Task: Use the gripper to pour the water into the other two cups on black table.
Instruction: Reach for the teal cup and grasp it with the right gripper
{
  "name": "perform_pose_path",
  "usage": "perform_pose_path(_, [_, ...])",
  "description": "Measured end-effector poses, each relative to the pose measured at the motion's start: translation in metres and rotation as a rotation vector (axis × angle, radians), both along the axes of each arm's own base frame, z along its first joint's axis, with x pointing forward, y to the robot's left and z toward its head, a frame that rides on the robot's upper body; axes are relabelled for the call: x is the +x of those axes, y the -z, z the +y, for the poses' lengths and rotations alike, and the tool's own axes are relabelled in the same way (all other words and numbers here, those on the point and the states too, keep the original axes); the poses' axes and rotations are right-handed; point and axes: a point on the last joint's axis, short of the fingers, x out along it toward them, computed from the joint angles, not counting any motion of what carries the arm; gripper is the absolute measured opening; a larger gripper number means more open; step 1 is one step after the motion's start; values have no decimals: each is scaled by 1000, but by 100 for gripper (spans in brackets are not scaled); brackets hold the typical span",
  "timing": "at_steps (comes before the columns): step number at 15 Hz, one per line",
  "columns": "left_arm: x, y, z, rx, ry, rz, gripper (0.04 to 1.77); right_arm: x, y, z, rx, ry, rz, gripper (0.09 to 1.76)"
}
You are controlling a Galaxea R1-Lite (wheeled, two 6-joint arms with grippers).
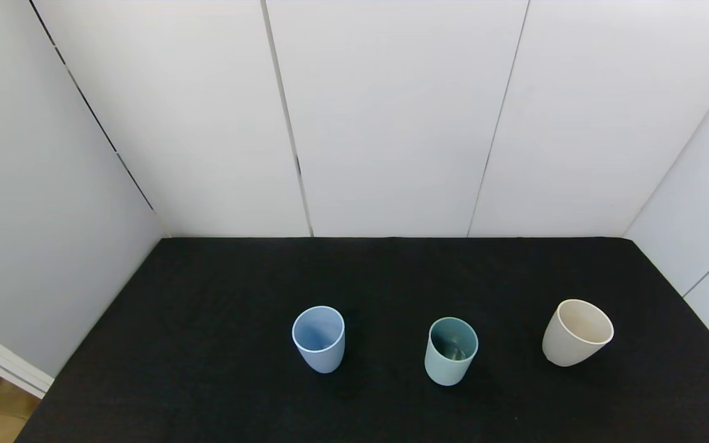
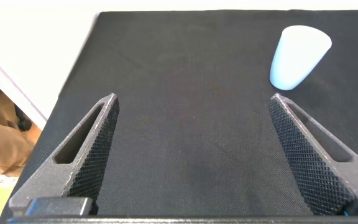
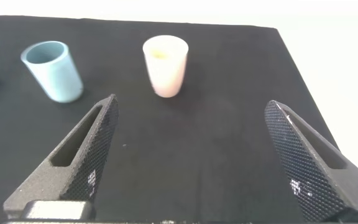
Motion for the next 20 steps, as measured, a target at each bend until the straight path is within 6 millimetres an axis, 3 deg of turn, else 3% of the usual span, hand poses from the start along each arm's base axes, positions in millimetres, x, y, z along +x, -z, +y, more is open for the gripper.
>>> perform_pose_path(2, [0, 0, 0, 0, 0, 0, 172, -7, -18, 0, 2, -17, 9, 171])
perform_pose_path(6, [0, 0, 0, 0, 0, 0, 172, -7, -77, 0, 2, -36, 26, 171])
perform_pose_path(9, [0, 0, 0, 0, 0, 0, 172, 18, -123, 0, -3, -61, 91, 171])
perform_pose_path(12, [0, 0, 0, 0, 0, 0, 172, 61, -154, 4, -10, -113, 167, 171])
perform_pose_path(15, [0, 0, 0, 0, 0, 0, 172, 112, -163, 16, -22, -194, 214, 171])
perform_pose_path(20, [0, 0, 0, 0, 0, 0, 172, 180, -147, 56, -47, -317, 294, 171])
